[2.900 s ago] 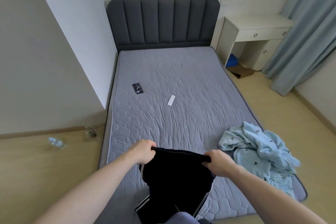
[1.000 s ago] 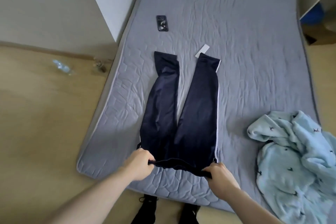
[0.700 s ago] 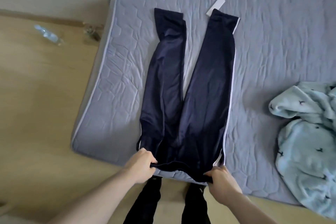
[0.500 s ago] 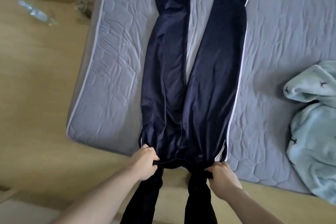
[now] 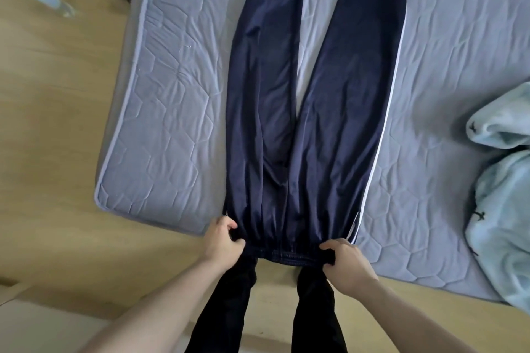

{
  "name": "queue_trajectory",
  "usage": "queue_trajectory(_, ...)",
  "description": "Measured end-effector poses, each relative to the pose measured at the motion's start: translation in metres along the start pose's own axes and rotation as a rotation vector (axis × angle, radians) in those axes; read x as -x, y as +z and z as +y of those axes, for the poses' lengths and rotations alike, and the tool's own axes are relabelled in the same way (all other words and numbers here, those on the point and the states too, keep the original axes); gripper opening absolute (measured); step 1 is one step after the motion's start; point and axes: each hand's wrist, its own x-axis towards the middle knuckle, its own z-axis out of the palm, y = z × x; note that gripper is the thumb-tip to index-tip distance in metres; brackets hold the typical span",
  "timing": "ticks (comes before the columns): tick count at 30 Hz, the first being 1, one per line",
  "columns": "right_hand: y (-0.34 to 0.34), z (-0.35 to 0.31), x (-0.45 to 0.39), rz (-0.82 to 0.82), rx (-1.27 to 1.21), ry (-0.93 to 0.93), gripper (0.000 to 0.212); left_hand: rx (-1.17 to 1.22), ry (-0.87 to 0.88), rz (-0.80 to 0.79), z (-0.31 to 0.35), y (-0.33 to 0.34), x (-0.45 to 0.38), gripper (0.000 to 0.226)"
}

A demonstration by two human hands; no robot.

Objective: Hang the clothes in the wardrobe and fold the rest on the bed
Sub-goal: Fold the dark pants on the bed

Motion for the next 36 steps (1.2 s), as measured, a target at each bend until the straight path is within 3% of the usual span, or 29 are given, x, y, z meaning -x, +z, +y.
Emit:
queue_trajectory(4, -0.011, -0.004, -0.015, 0.042, -0.18, 0.047, 0.06, 0.086, -0.289, -0.097, -0.011, 0.008, -0.018, 0.064)
queue_trajectory(8, -0.018, -0.015, -0.026, 0.076, -0.469, 0.129, 0.056, 0.277, -0.369, -0.26, -0.014, 0.024, -0.022, 0.059)
queue_trajectory(11, -0.02, -0.021, -0.028, 0.135, -0.503, 0.13, 0.053, 0.362, -0.356, -0.174, -0.011, 0.031, -0.021, 0.045)
queue_trajectory(14, -0.024, -0.023, -0.027, 0.14, -0.617, 0.163, 0.051, 0.218, -0.242, -0.071, 0.005, 0.024, -0.011, 0.015)
queue_trajectory(20, -0.044, -0.012, -0.01, 0.2, -0.712, 0.176, 0.045, 0.232, 0.075, 0.109, 0.057, 0.003, 0.031, 0.013)
queue_trajectory(23, -0.053, 0.002, 0.0, 0.22, -0.755, 0.198, 0.043, 0.322, 0.158, 0.123, 0.084, 0.001, 0.052, 0.026)
queue_trajectory(28, -0.064, 0.025, 0.013, 0.235, -0.943, 0.264, 0.033, 0.347, 0.372, 0.074, 0.127, 0.012, 0.076, 0.063)
queue_trajectory(32, -0.068, 0.049, 0.02, 0.282, -0.993, 0.277, 0.031, 0.228, 0.597, -0.058, 0.162, 0.036, 0.088, 0.07)
queue_trajectory(36, -0.065, 0.074, 0.017, 0.304, -1.04, 0.33, 0.038, 0.002, 0.672, -0.235, 0.186, 0.071, 0.089, 0.071)
